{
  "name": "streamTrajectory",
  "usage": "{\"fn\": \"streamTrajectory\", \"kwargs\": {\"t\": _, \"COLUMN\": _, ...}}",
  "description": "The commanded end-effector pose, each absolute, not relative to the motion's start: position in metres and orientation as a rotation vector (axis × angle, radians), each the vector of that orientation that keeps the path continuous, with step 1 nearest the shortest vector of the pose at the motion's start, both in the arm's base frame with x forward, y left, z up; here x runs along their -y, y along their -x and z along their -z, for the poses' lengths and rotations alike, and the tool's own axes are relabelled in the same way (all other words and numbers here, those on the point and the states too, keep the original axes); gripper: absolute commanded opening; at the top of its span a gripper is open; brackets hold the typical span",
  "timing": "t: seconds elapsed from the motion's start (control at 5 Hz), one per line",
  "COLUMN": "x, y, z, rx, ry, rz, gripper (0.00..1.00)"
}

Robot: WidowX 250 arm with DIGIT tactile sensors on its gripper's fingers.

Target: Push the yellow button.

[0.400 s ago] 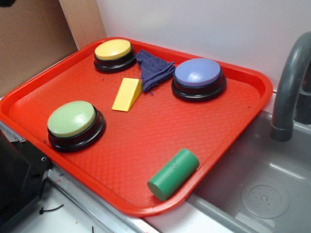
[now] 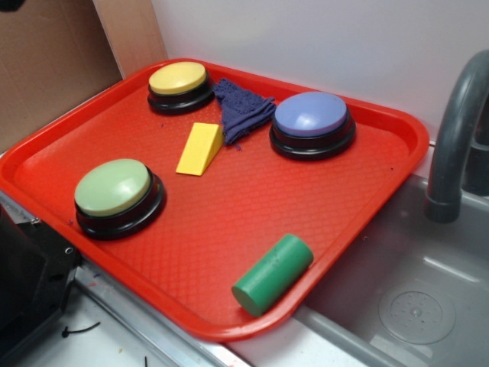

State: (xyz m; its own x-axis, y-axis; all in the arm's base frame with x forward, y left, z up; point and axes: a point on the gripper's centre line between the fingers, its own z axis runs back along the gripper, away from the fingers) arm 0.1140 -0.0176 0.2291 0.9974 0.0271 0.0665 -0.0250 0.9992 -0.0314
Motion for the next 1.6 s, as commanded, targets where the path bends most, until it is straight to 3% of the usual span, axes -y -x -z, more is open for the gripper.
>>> {"fn": "streamTrajectory", "kwargs": {"t": 0.0, "x": -0.028, "y": -0.161, "z": -0.188, "rx": 0.129, "ry": 0.020, "rz": -0.161, "gripper": 1.00}}
{"fn": "streamTrajectory", "kwargs": {"t": 0.4, "x": -0.055, "y": -0.222, "z": -0.150, "rx": 0.202, "ry": -0.031, "rz": -0.175, "gripper": 1.00}}
{"fn": "streamTrajectory", "kwargs": {"t": 0.8, "x": -0.076, "y": -0.265, "z": -0.124, "rx": 0.234, "ry": -0.089, "rz": -0.139, "gripper": 1.00}}
{"fn": "streamTrajectory", "kwargs": {"t": 1.0, "x": -0.084, "y": -0.281, "z": -0.115, "rx": 0.225, "ry": -0.131, "rz": -0.119, "gripper": 1.00}}
{"fn": "streamTrajectory", "kwargs": {"t": 1.4, "x": -0.113, "y": -0.311, "z": -0.088, "rx": 0.223, "ry": -0.132, "rz": -0.127, "gripper": 1.00}}
